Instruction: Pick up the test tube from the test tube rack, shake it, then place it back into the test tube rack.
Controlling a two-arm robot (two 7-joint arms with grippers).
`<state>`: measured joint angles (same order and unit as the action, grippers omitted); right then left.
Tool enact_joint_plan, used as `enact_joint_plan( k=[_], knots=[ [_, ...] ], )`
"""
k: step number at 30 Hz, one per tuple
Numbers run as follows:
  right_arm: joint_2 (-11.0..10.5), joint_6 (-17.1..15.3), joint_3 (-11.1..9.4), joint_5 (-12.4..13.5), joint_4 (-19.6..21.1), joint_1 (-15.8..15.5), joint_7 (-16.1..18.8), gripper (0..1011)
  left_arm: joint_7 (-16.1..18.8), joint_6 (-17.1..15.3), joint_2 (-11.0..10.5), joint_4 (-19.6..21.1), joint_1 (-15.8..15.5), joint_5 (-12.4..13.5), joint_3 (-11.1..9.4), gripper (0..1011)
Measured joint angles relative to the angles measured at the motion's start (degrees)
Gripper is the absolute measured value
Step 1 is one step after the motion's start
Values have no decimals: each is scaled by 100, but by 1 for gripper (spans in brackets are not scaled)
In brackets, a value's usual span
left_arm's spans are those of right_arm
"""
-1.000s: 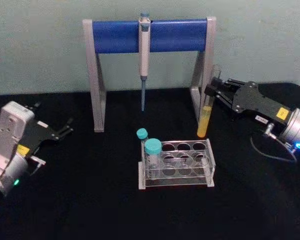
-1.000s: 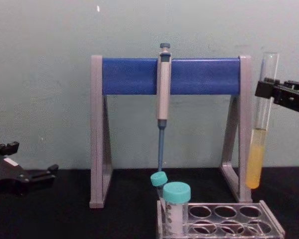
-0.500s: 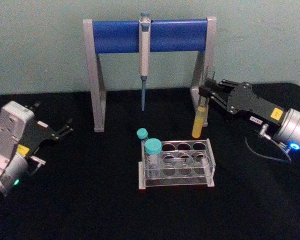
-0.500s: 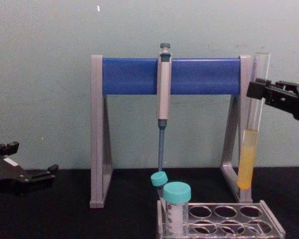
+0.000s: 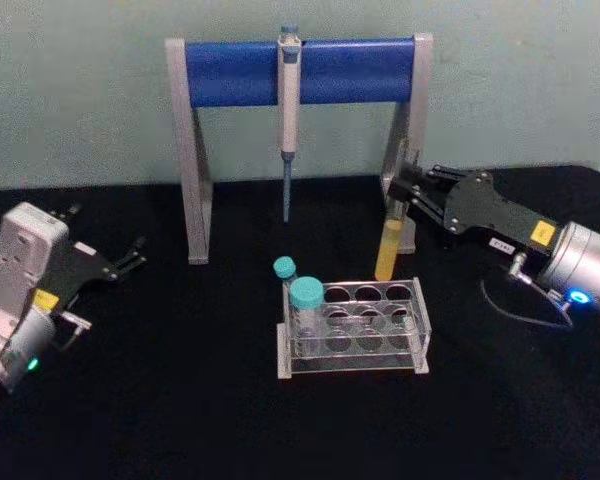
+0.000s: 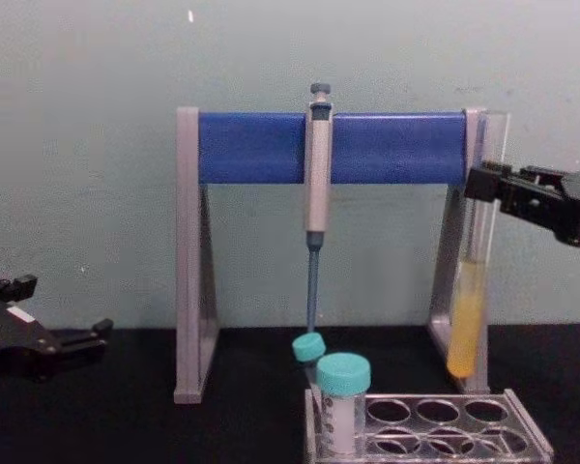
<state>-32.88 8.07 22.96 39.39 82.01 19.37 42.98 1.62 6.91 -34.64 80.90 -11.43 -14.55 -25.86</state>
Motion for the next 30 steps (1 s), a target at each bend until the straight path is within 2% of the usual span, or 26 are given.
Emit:
enact_joint_plan(
  k=[14, 30],
  knots=[
    [121, 13, 111, -44, -213, 48, 1, 228, 0, 0, 0, 0, 0, 0, 0, 1002],
    [233, -75, 286, -247, -485, 137, -32, 228, 0, 0, 0, 0, 0, 0, 0, 1001]
  ],
)
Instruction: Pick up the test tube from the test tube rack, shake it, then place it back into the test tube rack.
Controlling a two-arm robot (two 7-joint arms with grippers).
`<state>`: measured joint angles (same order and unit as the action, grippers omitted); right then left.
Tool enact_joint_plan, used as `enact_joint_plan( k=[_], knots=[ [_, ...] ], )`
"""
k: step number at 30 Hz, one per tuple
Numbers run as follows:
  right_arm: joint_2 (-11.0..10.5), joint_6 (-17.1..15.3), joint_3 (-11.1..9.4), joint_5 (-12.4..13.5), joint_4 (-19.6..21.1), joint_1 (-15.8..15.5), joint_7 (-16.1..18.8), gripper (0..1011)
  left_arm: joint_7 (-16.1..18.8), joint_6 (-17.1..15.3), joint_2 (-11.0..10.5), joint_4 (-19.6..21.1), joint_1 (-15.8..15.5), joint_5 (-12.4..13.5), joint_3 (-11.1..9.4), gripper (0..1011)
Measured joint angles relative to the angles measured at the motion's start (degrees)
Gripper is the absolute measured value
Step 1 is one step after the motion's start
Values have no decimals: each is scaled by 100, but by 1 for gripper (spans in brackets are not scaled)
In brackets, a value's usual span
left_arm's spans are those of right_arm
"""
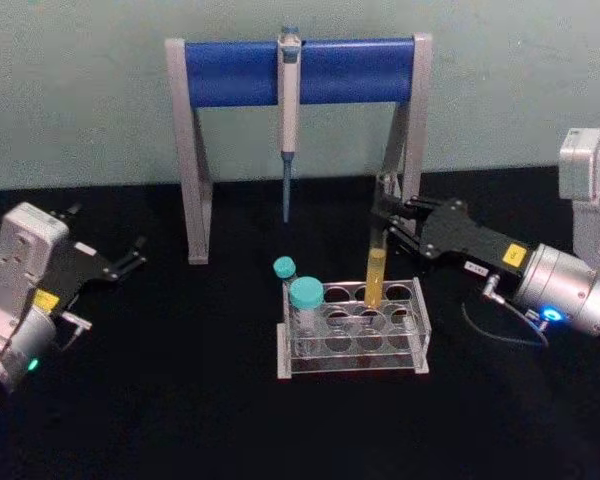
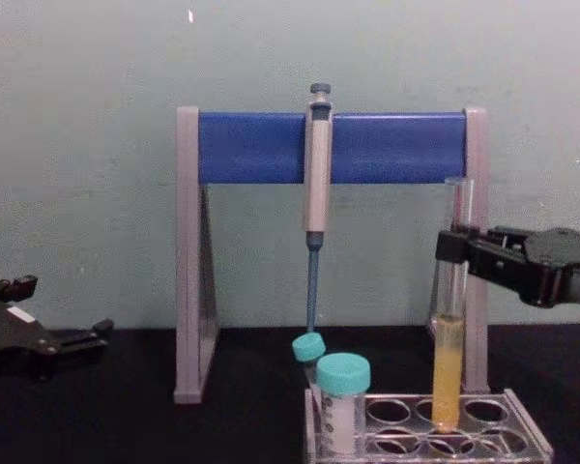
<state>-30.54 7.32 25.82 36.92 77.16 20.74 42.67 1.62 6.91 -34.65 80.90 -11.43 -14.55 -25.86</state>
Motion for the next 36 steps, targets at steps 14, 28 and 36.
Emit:
enact_joint_plan(
  k=[14, 28, 36],
  knots=[
    [97, -86, 121, -106, -278, 103, 37, 229, 0, 0, 0, 0, 0, 0, 0, 1001],
    [153, -149, 204, -159, -441, 177, 80, 229, 0, 0, 0, 0, 0, 1, 0, 1001],
    [152, -168, 215, -189, -465, 178, 77, 228, 0, 0, 0, 0, 0, 0, 0, 1001]
  ],
)
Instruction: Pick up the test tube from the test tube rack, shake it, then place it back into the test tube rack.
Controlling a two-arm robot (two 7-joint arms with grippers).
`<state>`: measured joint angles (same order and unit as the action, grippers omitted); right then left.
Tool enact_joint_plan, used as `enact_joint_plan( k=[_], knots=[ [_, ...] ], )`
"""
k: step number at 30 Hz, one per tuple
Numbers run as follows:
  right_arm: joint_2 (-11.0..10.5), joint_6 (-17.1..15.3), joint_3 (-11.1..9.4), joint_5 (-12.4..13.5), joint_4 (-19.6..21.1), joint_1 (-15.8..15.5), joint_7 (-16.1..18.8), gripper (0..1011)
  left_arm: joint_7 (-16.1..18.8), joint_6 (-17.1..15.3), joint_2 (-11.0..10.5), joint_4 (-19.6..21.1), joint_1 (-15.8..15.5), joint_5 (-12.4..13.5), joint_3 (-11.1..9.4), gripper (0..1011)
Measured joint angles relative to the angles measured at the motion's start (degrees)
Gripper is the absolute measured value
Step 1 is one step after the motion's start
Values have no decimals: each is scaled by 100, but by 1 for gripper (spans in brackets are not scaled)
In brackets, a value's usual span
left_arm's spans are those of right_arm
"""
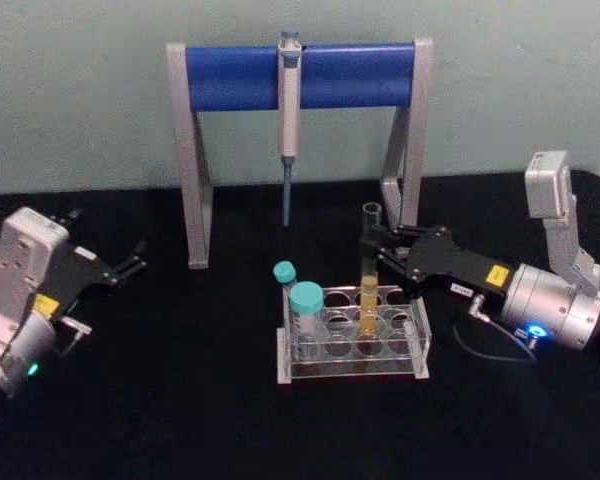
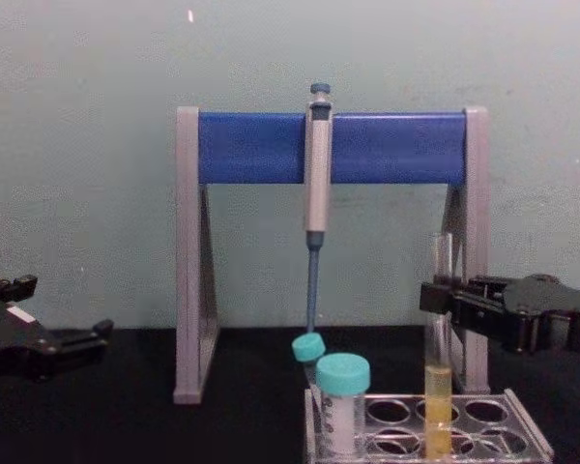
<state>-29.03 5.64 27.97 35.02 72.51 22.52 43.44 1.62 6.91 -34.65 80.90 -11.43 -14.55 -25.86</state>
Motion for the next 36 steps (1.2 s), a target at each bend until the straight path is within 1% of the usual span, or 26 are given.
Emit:
enact_joint_plan(
  k=[25, 36],
  knots=[
    [-12, -62, 27, -49, -17, -10, -26, 228, 0, 0, 0, 0, 0, 0, 0, 1001],
    [-9, -90, 11, -85, -3, -28, -110, 228, 0, 0, 0, 0, 0, 0, 0, 1002]
  ],
)
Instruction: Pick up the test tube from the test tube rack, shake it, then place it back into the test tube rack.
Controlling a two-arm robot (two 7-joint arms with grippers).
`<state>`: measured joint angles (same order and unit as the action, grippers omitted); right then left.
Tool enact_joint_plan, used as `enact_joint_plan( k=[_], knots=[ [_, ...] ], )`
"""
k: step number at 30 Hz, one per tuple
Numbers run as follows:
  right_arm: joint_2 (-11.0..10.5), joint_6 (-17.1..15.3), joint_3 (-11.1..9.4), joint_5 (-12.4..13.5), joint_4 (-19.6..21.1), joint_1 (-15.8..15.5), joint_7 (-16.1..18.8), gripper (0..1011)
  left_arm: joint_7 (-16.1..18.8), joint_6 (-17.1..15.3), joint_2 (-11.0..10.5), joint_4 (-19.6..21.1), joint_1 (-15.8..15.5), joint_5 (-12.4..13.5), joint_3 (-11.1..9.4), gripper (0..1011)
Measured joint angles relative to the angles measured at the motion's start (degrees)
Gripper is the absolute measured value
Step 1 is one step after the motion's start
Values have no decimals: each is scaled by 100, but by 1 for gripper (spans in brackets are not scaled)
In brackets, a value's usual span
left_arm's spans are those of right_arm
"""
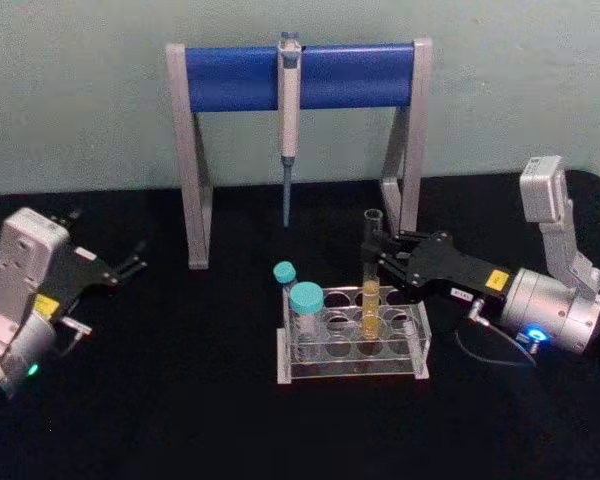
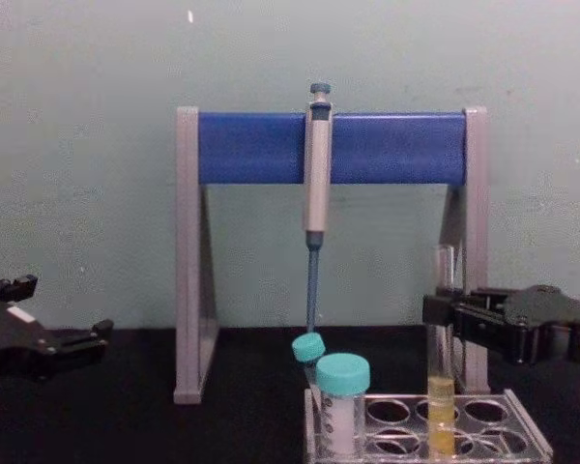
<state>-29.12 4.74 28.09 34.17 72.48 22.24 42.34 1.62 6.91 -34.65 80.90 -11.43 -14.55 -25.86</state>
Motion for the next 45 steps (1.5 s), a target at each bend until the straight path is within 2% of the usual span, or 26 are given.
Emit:
enact_joint_plan(
  k=[28, 38, 40, 43, 45],
  knots=[
    [-1, 0, -10, 4, 13, -6, -13, 229, 0, 0, 0, 0, 0, 0, 0, 1001],
    [0, 3, -9, 5, 13, -5, -8, 546, 0, 0, 0, 0, 0, 0, 0, 1001],
    [0, 3, -9, 5, 13, -6, -8, 583, 0, 0, 0, 0, 0, 0, 0, 1001],
    [-1, 3, -9, 5, 13, -6, -8, 715, 0, 0, 0, 0, 0, 0, 0, 1001],
    [0, 3, -9, 5, 13, -6, -8, 741, 0, 0, 0, 0, 0, 0, 0, 1001]
  ],
)
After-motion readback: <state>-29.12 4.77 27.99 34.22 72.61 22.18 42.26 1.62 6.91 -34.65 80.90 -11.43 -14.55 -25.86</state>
